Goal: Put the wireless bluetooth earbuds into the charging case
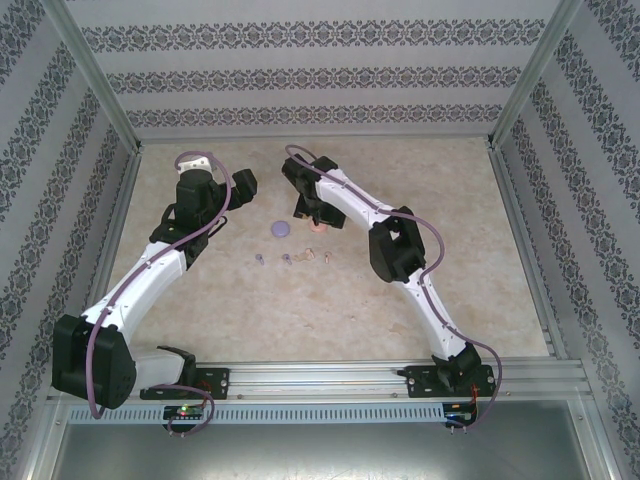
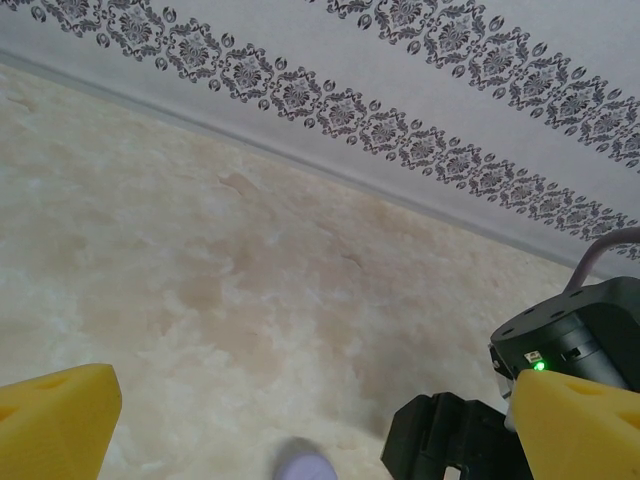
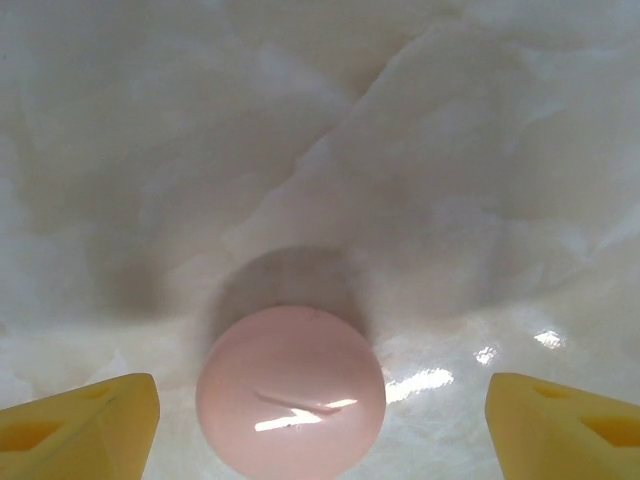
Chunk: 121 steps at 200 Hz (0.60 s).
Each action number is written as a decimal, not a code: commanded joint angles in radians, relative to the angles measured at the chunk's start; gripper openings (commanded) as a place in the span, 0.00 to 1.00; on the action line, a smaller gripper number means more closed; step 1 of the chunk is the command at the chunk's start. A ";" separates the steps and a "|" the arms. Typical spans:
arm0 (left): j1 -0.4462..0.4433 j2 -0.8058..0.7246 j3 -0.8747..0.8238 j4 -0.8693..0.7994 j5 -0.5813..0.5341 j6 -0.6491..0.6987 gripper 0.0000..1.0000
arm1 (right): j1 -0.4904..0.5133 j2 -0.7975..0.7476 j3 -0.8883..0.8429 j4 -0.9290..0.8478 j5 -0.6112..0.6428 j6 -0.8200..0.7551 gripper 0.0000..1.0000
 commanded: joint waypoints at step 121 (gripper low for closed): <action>0.008 -0.030 -0.030 0.029 0.032 -0.042 1.00 | 0.022 -0.090 -0.159 0.009 0.044 -0.037 0.83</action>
